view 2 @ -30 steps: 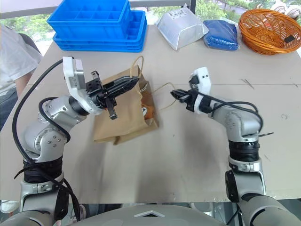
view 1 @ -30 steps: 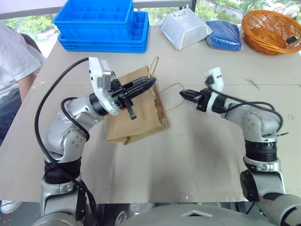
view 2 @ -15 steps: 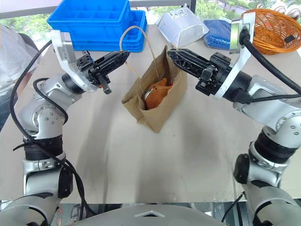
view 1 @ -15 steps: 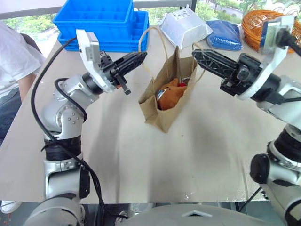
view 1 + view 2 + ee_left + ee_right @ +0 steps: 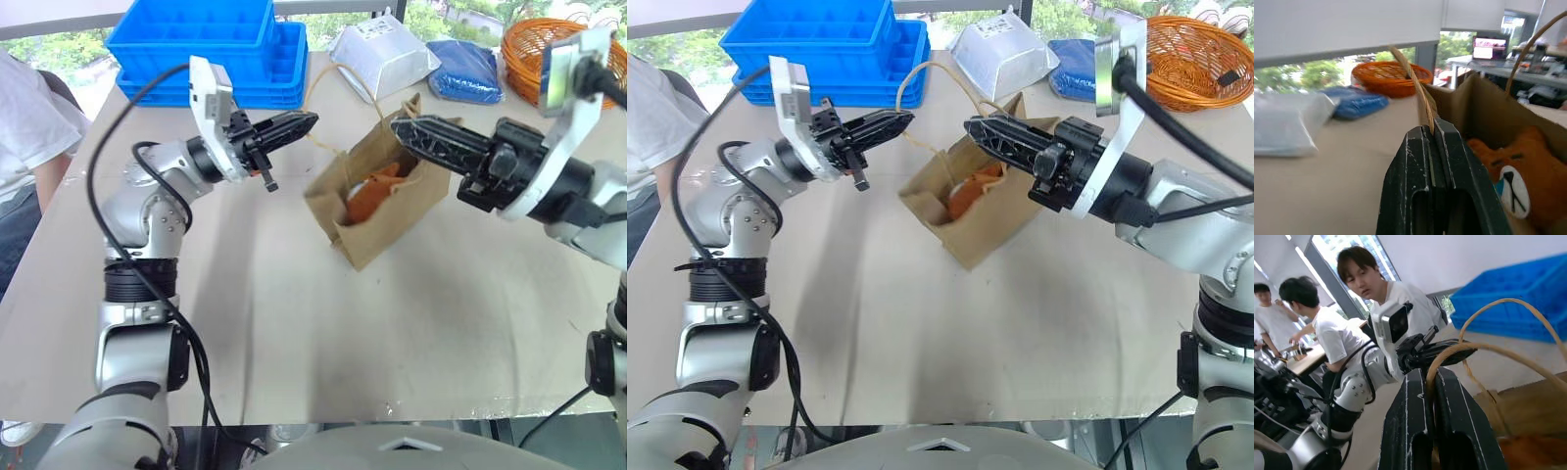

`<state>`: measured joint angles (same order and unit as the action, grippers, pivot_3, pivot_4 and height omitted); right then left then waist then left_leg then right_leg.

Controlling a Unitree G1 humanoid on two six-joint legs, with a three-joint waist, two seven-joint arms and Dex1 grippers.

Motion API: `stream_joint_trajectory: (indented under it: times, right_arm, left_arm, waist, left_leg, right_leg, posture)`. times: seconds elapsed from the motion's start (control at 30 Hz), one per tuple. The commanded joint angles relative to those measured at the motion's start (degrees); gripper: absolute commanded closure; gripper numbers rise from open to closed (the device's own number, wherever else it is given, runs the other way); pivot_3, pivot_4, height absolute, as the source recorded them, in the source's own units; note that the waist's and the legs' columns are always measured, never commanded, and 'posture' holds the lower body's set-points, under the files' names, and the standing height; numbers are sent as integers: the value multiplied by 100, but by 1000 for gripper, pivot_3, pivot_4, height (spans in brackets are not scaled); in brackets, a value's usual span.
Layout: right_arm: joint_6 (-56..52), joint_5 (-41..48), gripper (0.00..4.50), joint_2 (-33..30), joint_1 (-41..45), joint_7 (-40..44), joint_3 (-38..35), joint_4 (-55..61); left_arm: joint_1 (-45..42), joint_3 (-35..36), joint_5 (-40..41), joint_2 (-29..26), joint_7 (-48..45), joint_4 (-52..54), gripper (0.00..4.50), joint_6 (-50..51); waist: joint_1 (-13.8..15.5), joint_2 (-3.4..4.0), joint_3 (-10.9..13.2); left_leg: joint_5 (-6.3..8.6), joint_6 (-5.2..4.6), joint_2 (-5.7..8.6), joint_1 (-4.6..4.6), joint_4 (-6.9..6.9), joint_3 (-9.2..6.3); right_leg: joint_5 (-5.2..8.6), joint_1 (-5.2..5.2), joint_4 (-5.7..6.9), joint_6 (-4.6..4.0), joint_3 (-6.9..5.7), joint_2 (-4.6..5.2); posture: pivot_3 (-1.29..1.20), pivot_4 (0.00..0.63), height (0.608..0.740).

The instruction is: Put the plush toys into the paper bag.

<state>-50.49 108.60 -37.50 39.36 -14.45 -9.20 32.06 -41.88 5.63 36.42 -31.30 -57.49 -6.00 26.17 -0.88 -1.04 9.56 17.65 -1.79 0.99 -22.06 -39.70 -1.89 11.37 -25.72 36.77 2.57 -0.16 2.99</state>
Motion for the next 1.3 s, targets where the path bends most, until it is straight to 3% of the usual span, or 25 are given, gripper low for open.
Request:
stream_joint_trajectory:
  times: [0.03,0.17,0.4,0.57,0.6,0.63,0.67,0.7,0.8,0.9,0.97,1.2,1.3]
  right_arm:
    - [145,-81,4471,-301,-15,260,-9,201]
    - [287,-184,4471,-277,-130,395,281,315]
    - [182,-629,4471,-408,-166,743,556,139]
    - [73,-2170,4471,-716,-335,1537,774,226]
    - [107,-2332,3915,-713,-380,1648,751,211]
    - [131,-2544,3574,-838,-463,1825,638,289]
    - [131,-2737,3403,-1018,-585,2068,498,432]
    - [126,-2828,2790,-1172,-720,2336,344,578]
    - [80,-2393,1731,-1583,-1260,3070,-246,868]
    - [29,-2390,1685,-1974,-1730,3510,-716,1002]
    - [3,-2596,1685,-2241,-2030,3805,-982,1079]
    - [-128,-3086,1685,-2785,-3117,4475,-1996,1159]
    - [43,-3553,2437,-2708,-3468,4761,-1706,1362]
  left_arm:
    - [-509,179,7,-15,-87,-126,4500,-196]
    - [-513,-186,-504,-38,-459,-437,4500,-658]
    - [-1015,-384,-697,-11,-997,-1033,4500,-735]
    - [-739,-486,-670,-123,-1470,-983,4500,-539]
    - [-699,-425,-542,-127,-1533,-903,4500,-413]
    - [-588,-323,-371,-225,-1610,-755,3971,-183]
    - [-490,-191,-208,-316,-1602,-635,3836,47]
    - [-413,-80,-120,-391,-1537,-559,3581,213]
    - [-37,136,206,-683,-1551,-196,2410,758]
    - [365,308,542,-914,-1586,145,1159,1287]
    - [644,382,759,-1062,-1724,326,66,1549]
    - [1255,305,904,-1146,-1799,830,66,1727]
    - [1275,165,866,-1190,-1948,832,0,1750]
  waist:
    - [16,-12,-6]
    - [8,-8,-8]
    - [20,-11,-7]
    - [3,-10,-7]
    - [7,-10,-7]
    - [12,-10,-7]
    - [13,-10,-7]
    - [12,-9,-6]
    - [6,-9,-6]
    - [23,-8,-6]
    - [27,-8,-6]
    - [70,-10,-6]
    - [96,-10,-6]
  left_leg:
    - [1,-2,-2,-1,-5,-6]
    - [24,-40,-4,20,-4,3]
    - [24,-41,-7,6,-22,1]
    - [26,-44,-6,8,-22,11]
    - [26,-44,-8,8,-22,11]
    - [27,-46,-11,7,-24,8]
    - [29,-49,-12,7,-26,7]
    - [29,-50,-12,3,-27,6]
    - [35,-58,-14,2,-27,5]
    - [37,-60,-15,5,-27,4]
    - [37,-61,-15,4,-30,6]
    - [38,-61,-14,13,-42,10]
    - [37,-60,-14,13,-42,10]
  right_leg:
    - [0,5,-2,0,-6,-2]
    - [1,29,-3,0,-3,0]
    - [0,22,-3,0,-6,-6]
    - [1,21,-3,1,0,-4]
    - [1,20,-3,1,0,-5]
    - [1,20,-3,1,-2,-7]
    - [1,20,-2,1,-3,-8]
    - [1,19,-2,1,-4,-8]
    - [1,16,-2,1,-5,-6]
    - [1,21,-4,2,-5,-3]
    - [1,23,-7,2,-5,-2]
    - [2,35,-5,3,-2,-2]
    - [2,37,-6,3,-2,-3]
  posture:
    - [0,150,740]
    - [0,150,740]
    - [0,150,740]
    - [0,150,740]
    - [0,150,740]
    - [0,150,740]
    - [0,150,740]
    - [0,150,740]
    - [0,150,740]
    - [0,150,740]
    - [0,150,740]
    - [0,150,740]
    - [0,150,740]
